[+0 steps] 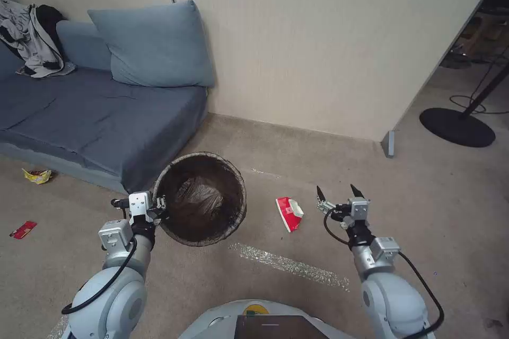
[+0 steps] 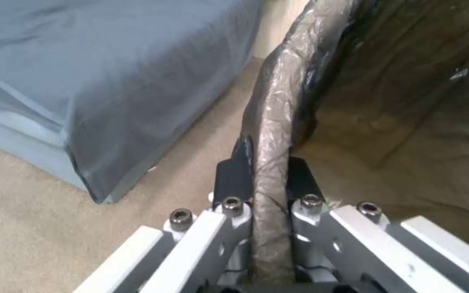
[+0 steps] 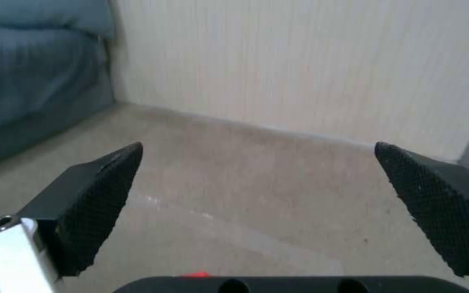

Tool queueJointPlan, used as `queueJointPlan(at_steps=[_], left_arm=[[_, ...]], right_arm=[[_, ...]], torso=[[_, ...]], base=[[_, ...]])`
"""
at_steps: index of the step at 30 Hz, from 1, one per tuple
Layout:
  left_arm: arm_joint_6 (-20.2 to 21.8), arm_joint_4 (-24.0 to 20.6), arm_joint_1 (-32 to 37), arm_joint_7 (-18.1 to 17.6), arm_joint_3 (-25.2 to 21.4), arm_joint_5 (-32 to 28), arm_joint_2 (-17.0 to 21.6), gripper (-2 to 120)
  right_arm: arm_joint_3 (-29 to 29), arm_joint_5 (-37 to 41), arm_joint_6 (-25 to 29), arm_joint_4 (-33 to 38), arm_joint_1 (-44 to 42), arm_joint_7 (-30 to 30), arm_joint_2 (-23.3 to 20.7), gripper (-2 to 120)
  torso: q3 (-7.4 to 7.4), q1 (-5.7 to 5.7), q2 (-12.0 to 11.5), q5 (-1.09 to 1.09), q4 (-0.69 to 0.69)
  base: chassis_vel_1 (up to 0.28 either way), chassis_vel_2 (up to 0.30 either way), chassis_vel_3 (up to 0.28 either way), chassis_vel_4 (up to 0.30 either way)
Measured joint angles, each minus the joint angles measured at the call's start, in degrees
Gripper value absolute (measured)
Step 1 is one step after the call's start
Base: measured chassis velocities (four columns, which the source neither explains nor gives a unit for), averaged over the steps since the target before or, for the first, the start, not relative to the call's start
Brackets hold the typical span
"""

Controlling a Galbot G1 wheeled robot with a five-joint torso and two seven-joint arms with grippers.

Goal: Pick up the trash bin, then pick up the garbage from the floor and place it into the trash bin.

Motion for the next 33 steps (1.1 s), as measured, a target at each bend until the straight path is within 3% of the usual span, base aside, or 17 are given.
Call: queueJointPlan(at_steps=[8, 14, 26, 33], left_arm=[[0.01, -0.48, 0.17, 0.75, -0.28, -0.47, 0.52, 0], [0.01, -0.53, 0.16, 0.97, -0.82, -0.65, 0.52, 0], [0.00, -0.60, 0.13, 1.11, -1.17, -0.68, 0.46, 0], [-0.02, -0.65, 0.37, 1.21, -1.04, -0.65, 0.22, 0]], right_arm=[[-4.72, 3.13, -1.70, -8.25, 6.06, 1.69, -7.90, 100], [-8.97, 2.94, -1.81, -15.08, 9.63, 1.67, -10.68, 100], [-14.02, -0.15, -1.01, -26.40, 13.97, 1.45, -10.89, 100], [-15.97, -2.96, 0.50, -34.02, 17.81, 1.45, -8.45, 100]], torso=[[0.00, 0.00, 0.00, 0.00, -0.01], [0.00, 0.00, 0.00, 0.00, -0.02], [0.00, 0.00, 0.00, -0.01, -0.02], [0.00, 0.00, 0.00, -0.01, -0.02]], base=[[0.000, 0.000, 0.000, 0.000], [0.000, 0.000, 0.000, 0.000], [0.000, 0.000, 0.000, 0.000], [0.000, 0.000, 0.000, 0.000]])
